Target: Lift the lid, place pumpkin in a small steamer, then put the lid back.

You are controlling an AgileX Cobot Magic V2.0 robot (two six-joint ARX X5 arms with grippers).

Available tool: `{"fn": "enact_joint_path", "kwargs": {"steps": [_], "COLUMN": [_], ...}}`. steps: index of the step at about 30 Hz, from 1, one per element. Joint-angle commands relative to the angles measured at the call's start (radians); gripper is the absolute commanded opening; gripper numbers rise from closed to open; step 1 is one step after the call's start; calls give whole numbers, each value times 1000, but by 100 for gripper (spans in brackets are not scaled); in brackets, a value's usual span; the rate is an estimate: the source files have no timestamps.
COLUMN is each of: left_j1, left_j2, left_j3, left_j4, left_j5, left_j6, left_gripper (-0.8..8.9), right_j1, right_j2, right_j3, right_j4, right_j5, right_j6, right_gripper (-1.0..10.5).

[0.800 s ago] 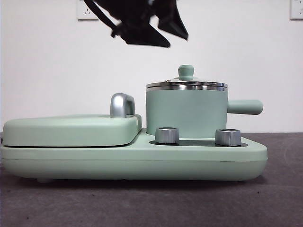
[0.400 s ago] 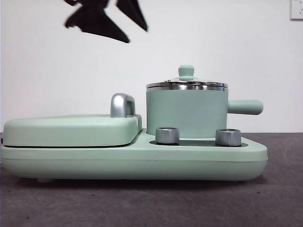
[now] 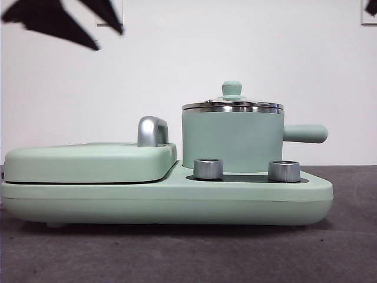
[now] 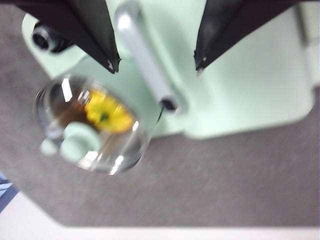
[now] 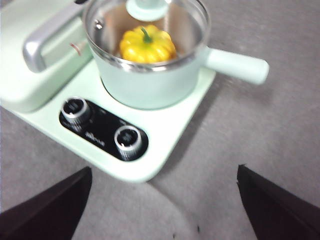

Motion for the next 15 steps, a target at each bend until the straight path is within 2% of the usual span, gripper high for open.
{"fn": "enact_joint_path", "kwargs": {"steps": [1, 9, 15], "left_j1": [10, 45, 45], "left_j2": [-62, -282, -382], "left_j3": [-35, -139, -144], "left_j4": [-34, -150, -302], "left_j5": [-9, -29, -66], "left_j6": [-4, -79, -77], "left_gripper": [250, 250, 248], "right_j1": [5, 5, 5], "right_j2": [33, 111, 148], "right_j3": [3, 3, 3], "right_j4": [43, 125, 161], "right_j5": [-19, -50, -50], "right_j6": [-2, -2, -3], "right_gripper": [447, 447, 447]}}
